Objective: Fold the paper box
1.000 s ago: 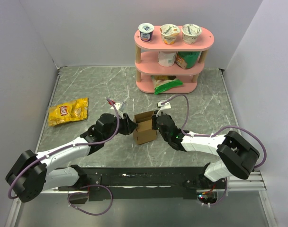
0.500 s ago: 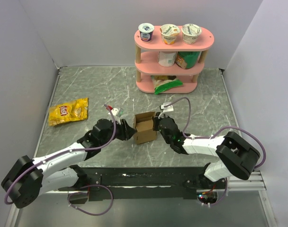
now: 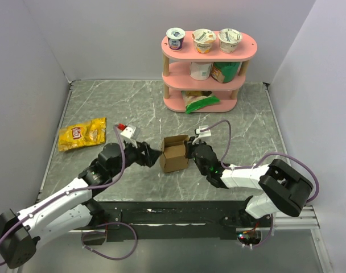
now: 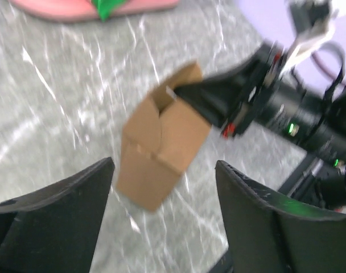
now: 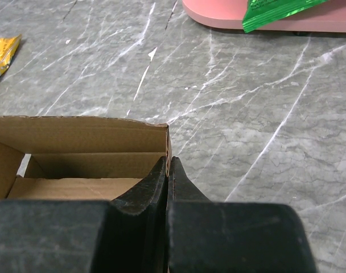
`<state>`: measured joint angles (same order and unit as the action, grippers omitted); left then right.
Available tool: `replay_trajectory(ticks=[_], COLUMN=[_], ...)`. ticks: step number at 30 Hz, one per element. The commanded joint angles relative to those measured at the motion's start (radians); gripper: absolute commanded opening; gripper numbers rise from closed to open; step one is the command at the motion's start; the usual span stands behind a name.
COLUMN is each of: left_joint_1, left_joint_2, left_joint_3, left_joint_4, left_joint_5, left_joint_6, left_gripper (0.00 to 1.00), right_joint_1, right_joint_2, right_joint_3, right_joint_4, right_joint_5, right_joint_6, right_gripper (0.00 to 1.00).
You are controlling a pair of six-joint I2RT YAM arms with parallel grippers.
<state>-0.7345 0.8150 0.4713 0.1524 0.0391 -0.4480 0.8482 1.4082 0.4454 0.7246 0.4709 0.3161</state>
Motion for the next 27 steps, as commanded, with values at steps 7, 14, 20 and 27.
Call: replay_trajectory(ticks=[7, 14, 20, 27], left_joint_1=[-0.003, -0.006, -0.005, -0.006], left_joint_2=[0.268, 0.323, 0.407, 0.469], left_joint_3=[0.135, 0.087, 0.104, 0.116], left_joint_4=[0.243, 0.415, 0.455, 0.453], left_joint_5=[-0.105, -0.131, 0.023, 0.087], left_joint_6=[0.124, 0.157, 0.187, 0.187], left_gripper=[0.67, 0.67, 0.66, 0.46], right_joint_1=[0.011, 0.012, 0.012, 0.014], right_joint_2=[-0.003, 0.003, 0.009, 0.015], right_joint_3=[-0.036, -0.028, -0.022, -0.011], right_joint_4=[-0.105, -0.105, -0.114, -0.129], right_joint_5=[0.0, -0.015, -0.017, -0.011], right_joint_6=[-0.018, -0.022, -0.023, -0.018], right_gripper=[0.0, 0.0, 0.0, 0.0])
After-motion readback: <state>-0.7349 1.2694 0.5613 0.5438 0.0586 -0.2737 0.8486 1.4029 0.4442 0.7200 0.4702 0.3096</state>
